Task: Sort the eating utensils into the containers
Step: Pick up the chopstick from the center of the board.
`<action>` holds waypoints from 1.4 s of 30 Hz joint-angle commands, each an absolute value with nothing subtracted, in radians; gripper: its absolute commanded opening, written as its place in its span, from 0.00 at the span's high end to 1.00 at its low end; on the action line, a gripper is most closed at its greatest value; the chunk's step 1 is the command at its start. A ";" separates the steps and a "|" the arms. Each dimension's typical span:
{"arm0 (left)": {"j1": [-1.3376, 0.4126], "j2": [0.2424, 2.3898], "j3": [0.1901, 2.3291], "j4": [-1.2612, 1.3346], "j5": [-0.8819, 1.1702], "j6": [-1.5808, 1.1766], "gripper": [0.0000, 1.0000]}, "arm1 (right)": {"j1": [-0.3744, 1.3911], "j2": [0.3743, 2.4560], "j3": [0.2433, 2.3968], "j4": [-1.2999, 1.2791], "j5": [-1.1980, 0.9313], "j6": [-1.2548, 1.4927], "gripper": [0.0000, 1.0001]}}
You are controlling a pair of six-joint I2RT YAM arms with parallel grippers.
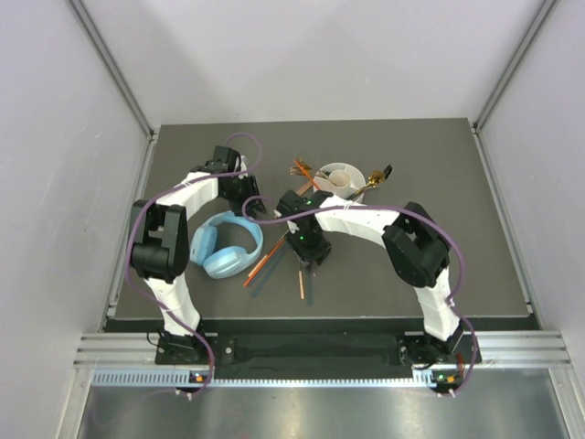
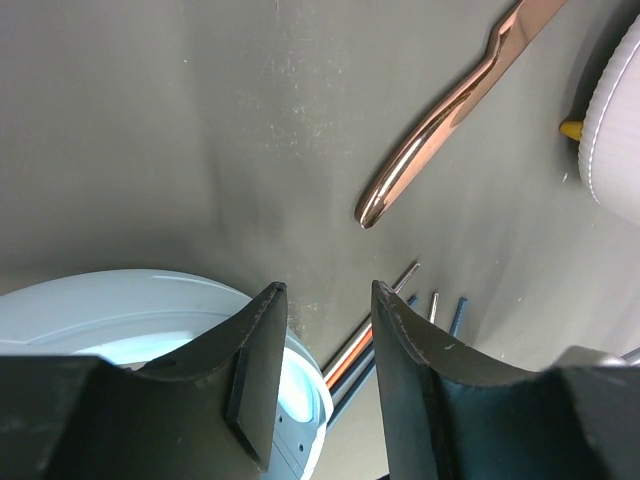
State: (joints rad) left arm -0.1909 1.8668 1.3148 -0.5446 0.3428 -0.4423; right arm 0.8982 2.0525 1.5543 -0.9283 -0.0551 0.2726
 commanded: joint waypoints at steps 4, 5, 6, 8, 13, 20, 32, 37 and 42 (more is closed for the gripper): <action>-0.186 1.841 1.310 -0.502 0.359 -0.443 0.56 | 0.903 2.062 1.585 -0.930 -0.081 0.268 0.58; -0.186 1.841 1.310 -0.502 0.359 -0.445 0.56 | 0.907 2.065 1.586 -0.928 -0.081 0.270 0.58; -0.186 1.842 1.312 -0.500 0.360 -0.443 0.56 | 0.907 2.063 1.588 -0.930 -0.083 0.270 0.58; -0.186 1.841 1.312 -0.499 0.362 -0.445 0.56 | 0.911 2.063 1.589 -0.927 -0.084 0.273 0.58; -0.186 1.836 1.304 -0.495 0.357 -0.445 0.56 | 0.922 2.080 1.614 -0.956 -0.078 0.276 0.58; -0.186 1.807 1.282 -0.489 0.302 -0.460 0.56 | 0.965 2.144 1.644 -1.000 -0.020 0.313 0.58; -0.181 1.784 1.270 -0.476 0.275 -0.471 0.57 | 0.993 2.137 1.517 -0.950 0.066 0.391 1.00; -0.179 1.786 1.278 -0.480 0.278 -0.471 0.58 | 0.980 2.083 1.448 -0.904 0.066 0.356 1.00; -0.179 1.782 1.281 -0.480 0.273 -0.474 0.58 | 0.959 1.994 1.434 -0.885 0.118 0.322 1.00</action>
